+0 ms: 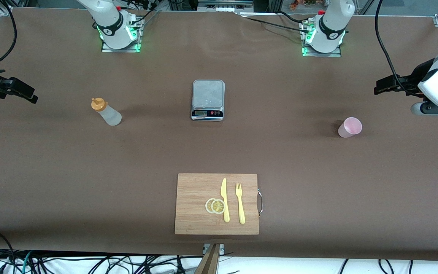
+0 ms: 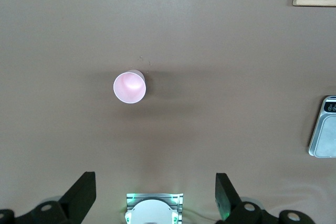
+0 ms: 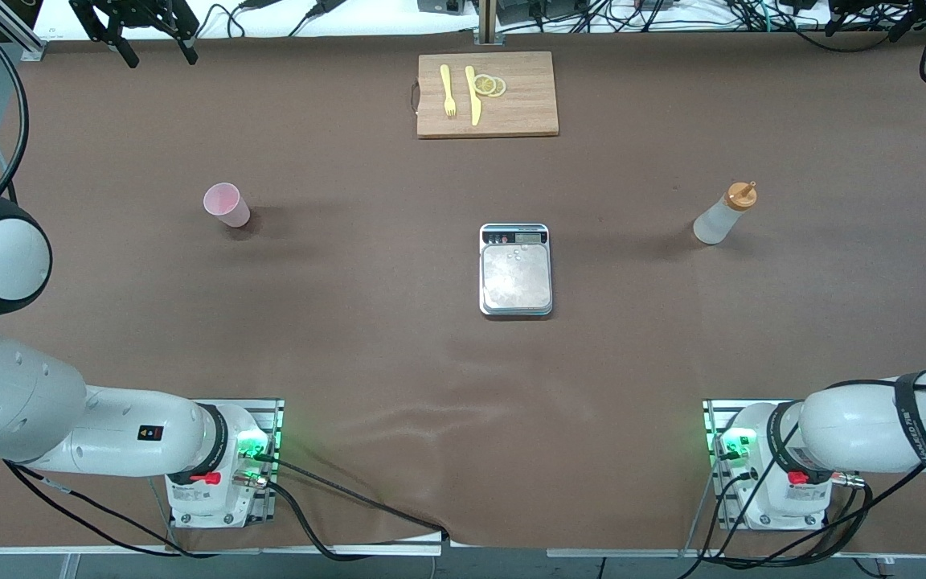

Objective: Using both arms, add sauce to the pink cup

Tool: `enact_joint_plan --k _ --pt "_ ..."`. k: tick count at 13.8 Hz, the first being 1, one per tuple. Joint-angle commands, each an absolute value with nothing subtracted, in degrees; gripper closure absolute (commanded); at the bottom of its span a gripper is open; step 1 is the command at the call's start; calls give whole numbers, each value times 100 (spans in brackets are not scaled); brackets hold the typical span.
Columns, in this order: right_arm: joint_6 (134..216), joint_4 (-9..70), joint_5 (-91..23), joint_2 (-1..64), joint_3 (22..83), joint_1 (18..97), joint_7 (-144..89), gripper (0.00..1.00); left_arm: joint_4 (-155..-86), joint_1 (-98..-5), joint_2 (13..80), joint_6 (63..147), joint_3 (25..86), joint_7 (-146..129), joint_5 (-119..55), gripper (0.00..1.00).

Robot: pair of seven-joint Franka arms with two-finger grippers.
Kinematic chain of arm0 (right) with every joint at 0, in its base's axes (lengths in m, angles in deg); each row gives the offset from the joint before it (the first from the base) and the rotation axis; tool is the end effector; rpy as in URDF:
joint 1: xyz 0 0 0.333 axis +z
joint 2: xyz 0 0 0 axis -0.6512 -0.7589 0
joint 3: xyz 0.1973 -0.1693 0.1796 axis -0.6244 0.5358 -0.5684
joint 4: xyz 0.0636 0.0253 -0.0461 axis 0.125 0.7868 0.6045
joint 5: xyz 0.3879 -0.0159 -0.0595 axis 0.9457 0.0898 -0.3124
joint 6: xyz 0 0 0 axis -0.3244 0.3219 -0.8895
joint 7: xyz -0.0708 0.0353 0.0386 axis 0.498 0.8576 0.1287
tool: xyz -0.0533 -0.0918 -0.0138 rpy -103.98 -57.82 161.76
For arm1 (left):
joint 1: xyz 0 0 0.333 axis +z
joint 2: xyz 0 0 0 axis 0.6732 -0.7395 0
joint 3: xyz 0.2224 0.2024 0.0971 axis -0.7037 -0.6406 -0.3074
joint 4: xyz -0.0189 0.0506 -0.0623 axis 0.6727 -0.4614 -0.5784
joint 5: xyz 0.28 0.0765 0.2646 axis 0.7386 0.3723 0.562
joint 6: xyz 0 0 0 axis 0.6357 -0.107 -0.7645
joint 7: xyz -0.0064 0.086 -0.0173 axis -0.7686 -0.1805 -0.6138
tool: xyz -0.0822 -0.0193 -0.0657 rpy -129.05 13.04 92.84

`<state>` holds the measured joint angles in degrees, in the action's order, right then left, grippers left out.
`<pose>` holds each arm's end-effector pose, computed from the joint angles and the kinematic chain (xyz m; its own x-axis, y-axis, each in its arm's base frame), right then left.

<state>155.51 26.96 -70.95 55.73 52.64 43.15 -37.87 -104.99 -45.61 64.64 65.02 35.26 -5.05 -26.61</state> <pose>0.5592 -0.0278 0.5910 0.9892 -0.1456 0.0141 -0.1456 -0.9893 -0.0037 0.5663 -0.0200 0.5858 0.9675 0.0185 -0.2521 0.0300 -0.9987 0.0420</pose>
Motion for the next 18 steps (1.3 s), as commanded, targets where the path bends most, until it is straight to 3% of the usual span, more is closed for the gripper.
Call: enact_joint_plan --k 1,18 --pt "15493 2684 -7007 5598 5273 4301 -3683 0 -10341 -4565 6366 6485 3559 -515 -2557 0" --pt "15493 2684 -7007 5598 5273 4301 -3683 0 -10341 -4372 6322 6696 3524 -383 -2521 0"
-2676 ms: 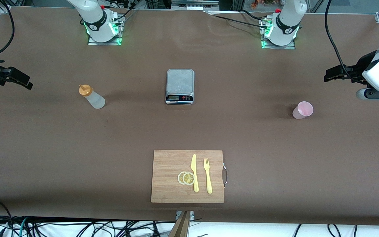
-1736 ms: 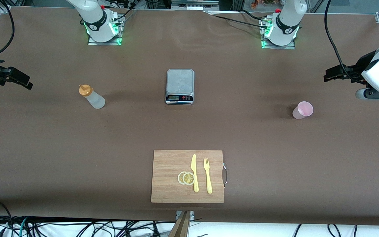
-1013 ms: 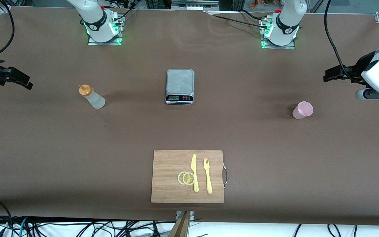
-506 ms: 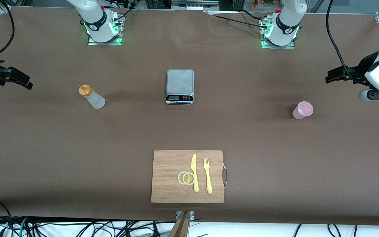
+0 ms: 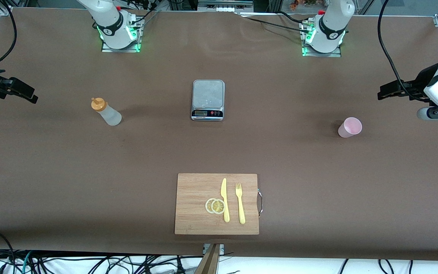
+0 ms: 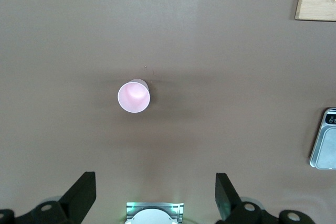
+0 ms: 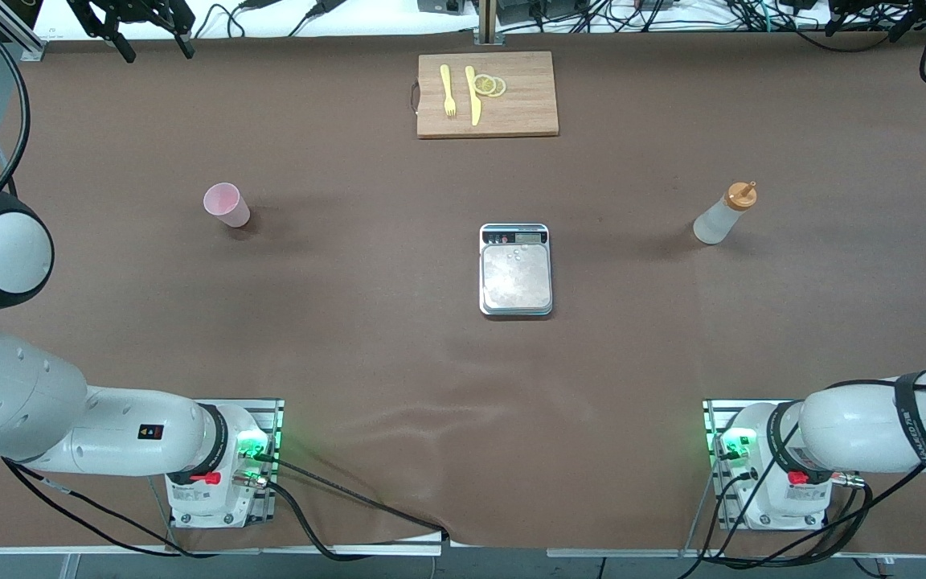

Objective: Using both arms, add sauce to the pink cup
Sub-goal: 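Reach the left gripper down to the pink cup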

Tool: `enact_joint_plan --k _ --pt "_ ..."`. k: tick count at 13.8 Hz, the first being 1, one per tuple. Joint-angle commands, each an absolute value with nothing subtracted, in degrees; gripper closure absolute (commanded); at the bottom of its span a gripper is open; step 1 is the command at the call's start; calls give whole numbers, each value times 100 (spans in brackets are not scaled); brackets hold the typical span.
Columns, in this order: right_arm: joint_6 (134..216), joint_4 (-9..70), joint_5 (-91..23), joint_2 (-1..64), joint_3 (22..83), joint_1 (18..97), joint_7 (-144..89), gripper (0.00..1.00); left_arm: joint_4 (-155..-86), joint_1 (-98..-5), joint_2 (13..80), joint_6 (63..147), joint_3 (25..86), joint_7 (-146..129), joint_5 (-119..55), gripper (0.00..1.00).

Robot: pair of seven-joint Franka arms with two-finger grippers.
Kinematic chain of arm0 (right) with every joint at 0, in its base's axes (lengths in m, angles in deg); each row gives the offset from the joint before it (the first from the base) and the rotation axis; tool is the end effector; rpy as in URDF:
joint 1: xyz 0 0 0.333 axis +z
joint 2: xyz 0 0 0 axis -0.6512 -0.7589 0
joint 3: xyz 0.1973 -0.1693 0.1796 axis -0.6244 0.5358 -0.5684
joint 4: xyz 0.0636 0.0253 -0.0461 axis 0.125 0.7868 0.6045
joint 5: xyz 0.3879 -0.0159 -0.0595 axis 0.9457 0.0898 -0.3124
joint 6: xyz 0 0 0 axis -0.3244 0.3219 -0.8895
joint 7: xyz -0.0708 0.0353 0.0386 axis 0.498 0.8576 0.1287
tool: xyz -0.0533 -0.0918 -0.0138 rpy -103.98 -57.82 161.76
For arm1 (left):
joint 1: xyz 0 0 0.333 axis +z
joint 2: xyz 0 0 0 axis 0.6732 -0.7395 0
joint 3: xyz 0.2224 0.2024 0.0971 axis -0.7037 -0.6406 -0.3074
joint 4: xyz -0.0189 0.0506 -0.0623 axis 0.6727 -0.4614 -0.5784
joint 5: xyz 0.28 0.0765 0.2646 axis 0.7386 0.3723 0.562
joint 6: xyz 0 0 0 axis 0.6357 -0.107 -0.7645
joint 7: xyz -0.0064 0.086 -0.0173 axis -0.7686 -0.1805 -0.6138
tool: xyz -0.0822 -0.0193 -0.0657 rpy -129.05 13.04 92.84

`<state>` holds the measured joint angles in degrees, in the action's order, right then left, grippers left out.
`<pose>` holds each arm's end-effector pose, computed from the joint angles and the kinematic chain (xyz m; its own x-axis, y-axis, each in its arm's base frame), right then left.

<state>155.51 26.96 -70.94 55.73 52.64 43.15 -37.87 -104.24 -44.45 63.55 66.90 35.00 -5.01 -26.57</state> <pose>0.5592 -0.0278 0.5910 0.9892 -0.1457 0.0141 -0.1456 -0.9893 -0.0039 0.5762 -0.0061 0.5827 0.9732 0.0439 -0.2259 0.0546 -0.9977 0.0414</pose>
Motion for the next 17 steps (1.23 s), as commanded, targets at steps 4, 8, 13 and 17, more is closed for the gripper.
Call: enact_joint_plan --k 4,8,13,17 --pt "15485 2684 -7007 5598 5273 4301 -3683 0 -10464 -4345 6313 6897 3506 -129 -2495 0" --pt "15485 2684 -7007 5598 5273 4301 -3683 0 -11068 -4310 6182 7703 3497 538 -2048 0" --pt "15485 2684 -7007 5598 5273 4292 -3683 0 -12255 -3924 6024 9276 3471 601 -2020 0" --pt "15485 2684 -7007 5598 5273 4301 -3683 0 -12986 -3696 5656 10411 3471 934 -2090 0"
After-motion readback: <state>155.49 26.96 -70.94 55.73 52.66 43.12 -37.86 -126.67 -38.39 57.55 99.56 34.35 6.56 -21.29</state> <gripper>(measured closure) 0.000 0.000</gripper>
